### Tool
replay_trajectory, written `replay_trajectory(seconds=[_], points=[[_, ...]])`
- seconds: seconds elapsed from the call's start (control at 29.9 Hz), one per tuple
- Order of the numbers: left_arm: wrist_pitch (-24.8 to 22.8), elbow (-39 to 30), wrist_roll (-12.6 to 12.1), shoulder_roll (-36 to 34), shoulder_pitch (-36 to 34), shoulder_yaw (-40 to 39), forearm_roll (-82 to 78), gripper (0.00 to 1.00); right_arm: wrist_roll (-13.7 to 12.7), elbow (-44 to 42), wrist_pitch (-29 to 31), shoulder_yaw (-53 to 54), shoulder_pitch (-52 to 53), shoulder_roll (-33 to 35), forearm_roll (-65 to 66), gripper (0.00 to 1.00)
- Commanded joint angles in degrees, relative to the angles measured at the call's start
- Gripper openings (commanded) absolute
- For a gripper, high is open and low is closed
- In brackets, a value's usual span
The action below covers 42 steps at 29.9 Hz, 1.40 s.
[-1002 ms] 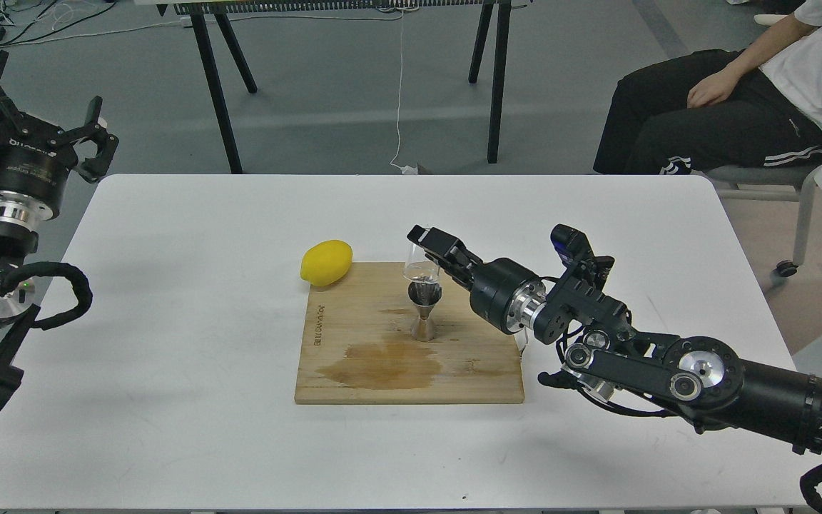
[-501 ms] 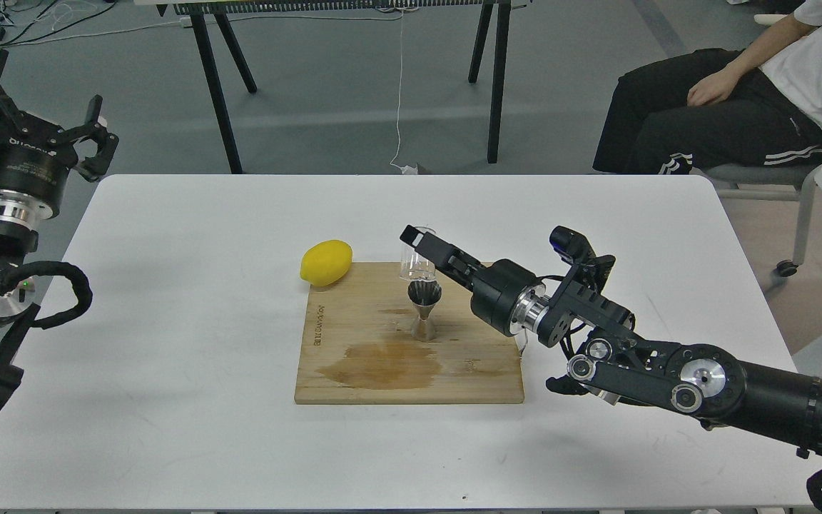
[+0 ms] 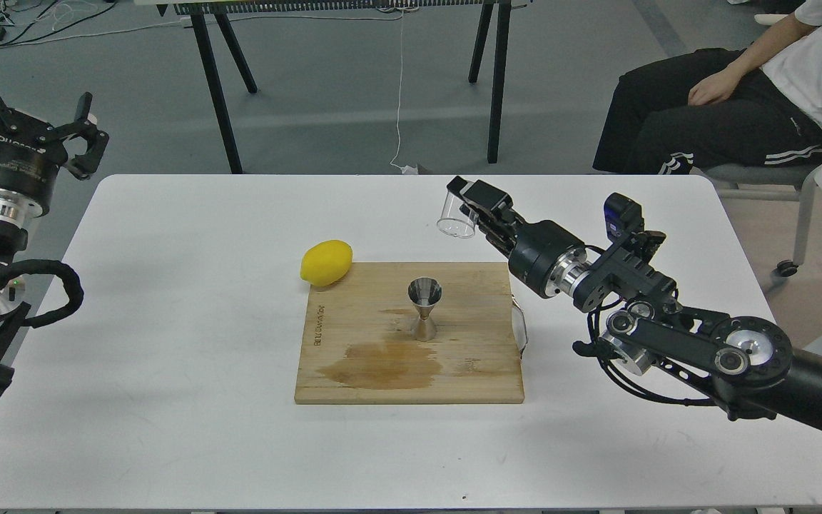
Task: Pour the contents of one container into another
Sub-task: 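Raise the glass upright and carry it back toward its spot, then set the glass down, open the right gripper and withdraw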
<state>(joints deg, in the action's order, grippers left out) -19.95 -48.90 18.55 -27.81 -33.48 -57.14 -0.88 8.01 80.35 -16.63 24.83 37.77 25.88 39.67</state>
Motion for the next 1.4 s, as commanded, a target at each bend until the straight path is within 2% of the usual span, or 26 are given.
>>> replay_trajectory(seconds=[0.0, 0.13, 0.3, 0.4, 0.57, 0.67, 0.77, 0.94, 1.14, 1.2, 1.37], points=[[0.0, -0.1, 0.0, -0.4, -0.1, -0.1, 0.0, 1.00, -1.5, 0.5, 0.0, 4.6, -0.9, 0.9, -10.9, 0.32], [-0.1, -0.1, 0.0, -0.8, 0.0, -0.1, 0.1, 1.00, -4.2, 0.9, 0.5, 12.9, -5.4, 1.3, -24.8, 0.32], [-0.1, -0.1, 0.0, -0.8, 0.0, 0.0, 0.1, 1.00, -5.5, -0.2, 3.7, 20.3, -10.7, 1.3, -33.1, 0.33], [-0.1, -0.1, 0.0, -0.8, 0.0, 0.0, 0.1, 1.00, -8.0, -3.6, 6.3, 26.4, -14.6, 1.2, -41.9, 0.33], [-0.1, -0.1, 0.0, -0.8, 0.0, 0.0, 0.1, 1.00, -10.6, -12.8, 11.7, 33.6, -18.4, 0.5, -53.6, 0.33], [-0.1, -0.1, 0.0, -0.8, 0.0, 0.0, 0.1, 1.00, -12.7, -18.7, 12.8, 36.4, -19.0, -0.4, -63.2, 0.33], [0.0, -0.1, 0.0, -0.6, 0.0, 0.2, 0.1, 1.00, -12.9, -22.8, 12.8, 37.1, -19.0, -2.6, -69.7, 0.33], [-0.1, -0.1, -0.1, -0.8, 0.0, 0.3, 0.1, 1.00, -12.9, -25.9, 12.8, 38.4, -20.0, -6.2, -72.8, 0.33], [-0.1, -0.1, 0.0, -0.8, 0.0, 0.1, 0.1, 1.00, -12.8, -33.1, 13.6, 40.7, -21.0, -10.7, -73.2, 0.34], [-0.1, -0.1, 0.0, -0.8, 0.0, 0.1, 0.1, 1.00, -12.9, -35.8, 15.2, 40.6, -21.0, -11.4, -73.1, 0.37], [-0.1, -0.1, 0.0, -0.8, 0.1, 0.1, 0.1, 1.00, -12.9, -37.0, 16.4, 40.4, -21.5, -11.6, -72.9, 0.41]])
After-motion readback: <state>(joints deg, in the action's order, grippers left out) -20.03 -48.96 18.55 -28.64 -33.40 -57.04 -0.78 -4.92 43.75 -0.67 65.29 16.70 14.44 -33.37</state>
